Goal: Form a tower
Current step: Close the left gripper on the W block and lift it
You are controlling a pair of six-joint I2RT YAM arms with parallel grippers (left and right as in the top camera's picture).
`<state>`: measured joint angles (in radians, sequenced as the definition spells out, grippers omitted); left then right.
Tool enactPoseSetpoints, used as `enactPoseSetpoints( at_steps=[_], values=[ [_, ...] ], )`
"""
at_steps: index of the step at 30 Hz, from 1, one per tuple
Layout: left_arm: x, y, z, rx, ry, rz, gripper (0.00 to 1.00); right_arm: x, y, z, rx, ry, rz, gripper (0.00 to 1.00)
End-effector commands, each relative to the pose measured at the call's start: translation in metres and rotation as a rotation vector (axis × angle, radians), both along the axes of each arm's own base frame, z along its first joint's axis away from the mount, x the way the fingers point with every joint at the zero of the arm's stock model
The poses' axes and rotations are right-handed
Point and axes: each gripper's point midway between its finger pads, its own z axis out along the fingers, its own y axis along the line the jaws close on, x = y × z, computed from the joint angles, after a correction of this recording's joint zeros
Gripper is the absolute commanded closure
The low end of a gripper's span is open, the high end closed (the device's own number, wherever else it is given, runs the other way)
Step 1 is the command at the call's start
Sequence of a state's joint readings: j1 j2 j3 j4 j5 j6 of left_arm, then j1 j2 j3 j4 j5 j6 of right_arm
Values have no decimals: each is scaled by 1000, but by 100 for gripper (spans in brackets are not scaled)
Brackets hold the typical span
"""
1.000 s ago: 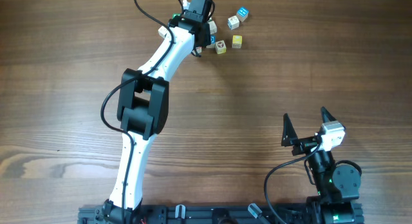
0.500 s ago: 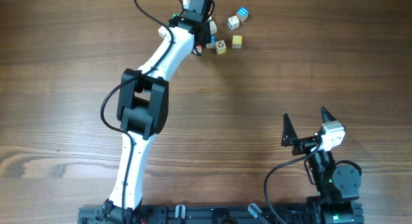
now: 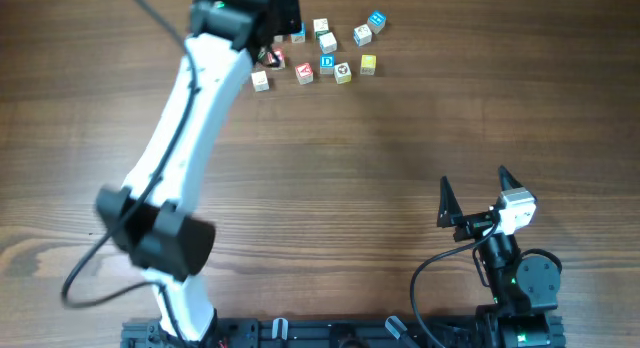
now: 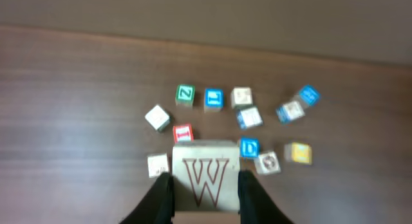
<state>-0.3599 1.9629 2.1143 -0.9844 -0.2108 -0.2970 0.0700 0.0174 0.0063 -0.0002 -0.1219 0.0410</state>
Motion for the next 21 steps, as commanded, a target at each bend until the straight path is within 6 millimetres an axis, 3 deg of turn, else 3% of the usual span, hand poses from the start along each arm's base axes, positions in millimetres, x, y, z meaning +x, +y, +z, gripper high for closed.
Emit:
enactPoseSetpoints(
  at_steps=[1,5,9,12,16,21],
  values=[
    [-44,0,16,-47,88,-58,85,1,-4,2,14,-6,-23,1],
    [-92,15,-4,1,282,-59,87,1,-4,2,14,-6,-23,0],
    [-128,9,-24,-35,458,-104,88,1,-4,2,14,-6,-23,0],
    [-137,8,-35,-40,513,-106,88,1,-4,2,14,-6,-23,0],
    [-147,7,-64,-29,591,-87,89,1,-4,2,14,-6,-23,0],
    [-156,-9,-97,-11,636,-105,89,1,-4,2,14,-6,-23,0]
  ],
)
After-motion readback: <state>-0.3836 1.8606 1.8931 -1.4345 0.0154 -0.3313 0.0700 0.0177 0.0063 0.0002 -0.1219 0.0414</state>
